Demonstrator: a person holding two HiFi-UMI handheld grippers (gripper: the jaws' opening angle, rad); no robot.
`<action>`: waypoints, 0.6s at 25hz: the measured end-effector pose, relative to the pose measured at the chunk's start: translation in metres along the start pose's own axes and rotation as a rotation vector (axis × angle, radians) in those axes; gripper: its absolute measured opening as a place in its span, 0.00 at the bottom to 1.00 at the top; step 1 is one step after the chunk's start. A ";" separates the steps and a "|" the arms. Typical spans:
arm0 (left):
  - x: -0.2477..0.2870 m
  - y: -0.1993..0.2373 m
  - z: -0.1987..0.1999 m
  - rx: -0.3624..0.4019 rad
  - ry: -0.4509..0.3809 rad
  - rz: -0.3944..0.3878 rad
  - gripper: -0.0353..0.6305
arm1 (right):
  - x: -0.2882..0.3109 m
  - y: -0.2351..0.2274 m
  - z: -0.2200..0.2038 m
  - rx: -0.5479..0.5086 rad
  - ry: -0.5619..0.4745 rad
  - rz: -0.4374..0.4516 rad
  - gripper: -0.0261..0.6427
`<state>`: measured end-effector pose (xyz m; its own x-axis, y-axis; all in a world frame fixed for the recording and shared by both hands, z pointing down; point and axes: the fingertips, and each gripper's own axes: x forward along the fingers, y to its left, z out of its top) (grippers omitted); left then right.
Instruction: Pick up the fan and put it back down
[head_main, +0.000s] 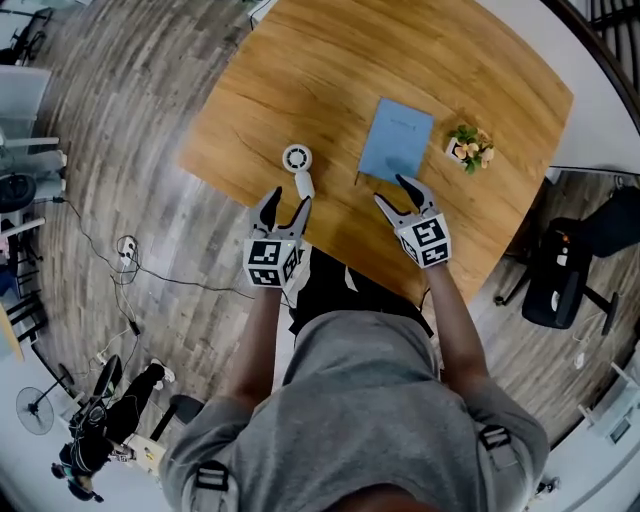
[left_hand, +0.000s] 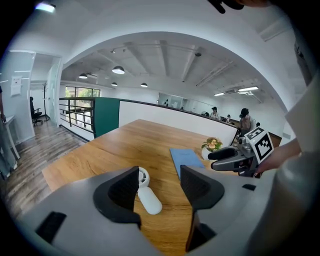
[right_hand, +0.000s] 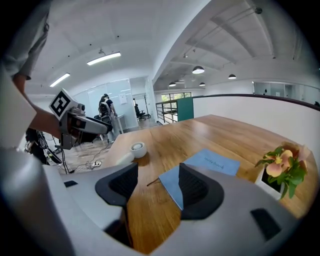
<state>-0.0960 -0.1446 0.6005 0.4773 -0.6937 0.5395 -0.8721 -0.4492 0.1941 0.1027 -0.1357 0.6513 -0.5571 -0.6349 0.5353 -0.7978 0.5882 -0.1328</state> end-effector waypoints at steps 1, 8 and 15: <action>0.004 0.001 -0.001 -0.004 0.005 -0.005 0.45 | 0.003 0.001 -0.001 -0.003 0.007 0.003 0.44; 0.026 0.006 -0.006 -0.015 0.017 -0.021 0.49 | 0.014 -0.001 -0.004 0.014 0.036 0.005 0.44; 0.048 0.017 -0.013 -0.023 0.036 -0.012 0.53 | 0.023 -0.012 -0.003 0.028 0.051 -0.011 0.44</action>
<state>-0.0888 -0.1784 0.6405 0.4843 -0.6674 0.5658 -0.8686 -0.4443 0.2193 0.1000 -0.1563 0.6675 -0.5361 -0.6143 0.5789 -0.8105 0.5663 -0.1496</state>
